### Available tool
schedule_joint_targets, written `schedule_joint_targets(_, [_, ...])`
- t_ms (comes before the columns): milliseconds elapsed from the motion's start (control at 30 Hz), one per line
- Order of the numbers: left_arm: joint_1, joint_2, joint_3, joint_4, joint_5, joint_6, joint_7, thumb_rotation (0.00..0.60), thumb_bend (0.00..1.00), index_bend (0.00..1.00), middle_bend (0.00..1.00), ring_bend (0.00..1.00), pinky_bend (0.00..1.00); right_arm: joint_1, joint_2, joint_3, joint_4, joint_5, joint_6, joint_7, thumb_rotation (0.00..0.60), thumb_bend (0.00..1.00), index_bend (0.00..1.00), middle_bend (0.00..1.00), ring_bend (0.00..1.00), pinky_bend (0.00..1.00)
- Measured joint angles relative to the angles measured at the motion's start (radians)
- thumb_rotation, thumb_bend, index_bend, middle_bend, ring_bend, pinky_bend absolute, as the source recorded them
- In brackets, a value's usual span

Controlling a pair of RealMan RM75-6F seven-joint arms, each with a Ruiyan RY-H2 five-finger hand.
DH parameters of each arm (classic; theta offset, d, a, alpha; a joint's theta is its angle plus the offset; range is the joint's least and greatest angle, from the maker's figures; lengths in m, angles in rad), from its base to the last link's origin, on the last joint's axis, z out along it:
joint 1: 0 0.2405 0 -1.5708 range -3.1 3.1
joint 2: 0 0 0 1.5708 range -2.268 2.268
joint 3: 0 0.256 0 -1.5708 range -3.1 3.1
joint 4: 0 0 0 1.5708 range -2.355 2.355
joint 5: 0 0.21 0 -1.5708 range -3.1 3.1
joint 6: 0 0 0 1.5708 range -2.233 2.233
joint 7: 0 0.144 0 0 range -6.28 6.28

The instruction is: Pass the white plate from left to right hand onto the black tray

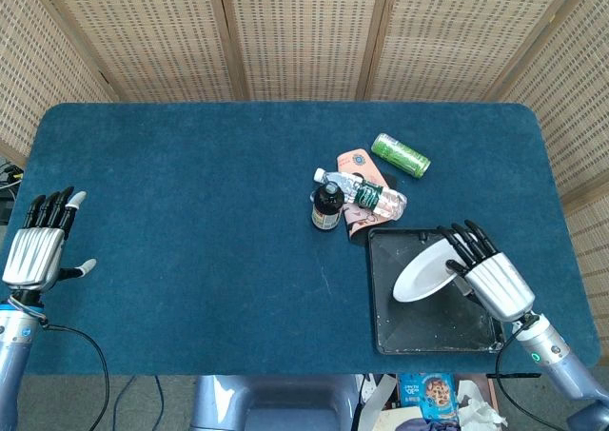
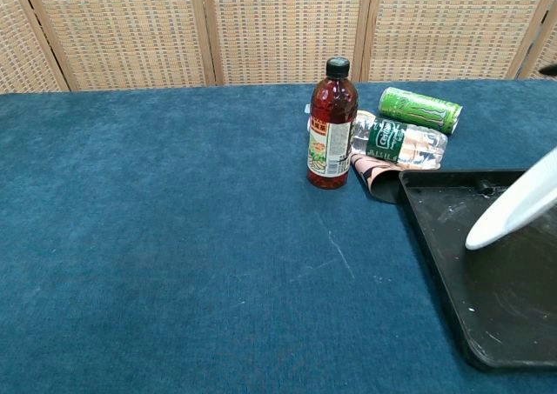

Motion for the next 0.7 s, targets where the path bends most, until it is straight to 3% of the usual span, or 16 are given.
schedule_joint_targets(167, [-0.001,-0.001,-0.001,-0.001,-0.004,-0.004,0.006,0.600,0.00,0.00,0.00,0.00,0.00,-0.021,0.035,-0.030,-0.028,0.007,-0.052,-0.018,0.600,0.00,0.00,0.00,0.00,0.00])
schedule_joint_targets(467, [0.003,-0.001,0.001,-0.010,-0.003,0.000,0.015,0.600,0.00,0.00,0.00,0.00,0.00,-0.050,0.168,-0.076,-0.264,0.026,-0.153,-0.158,0.600,0.00,0.00,0.00,0.00,0.00])
schedule_joint_targets(700, [0.028,0.012,0.012,-0.029,0.020,0.041,0.011,0.600,0.00,0.00,0.00,0.00,0.00,-0.096,0.260,-0.062,-0.472,0.085,-0.156,-0.273,0.600,0.00,0.00,0.00,0.00,0.00])
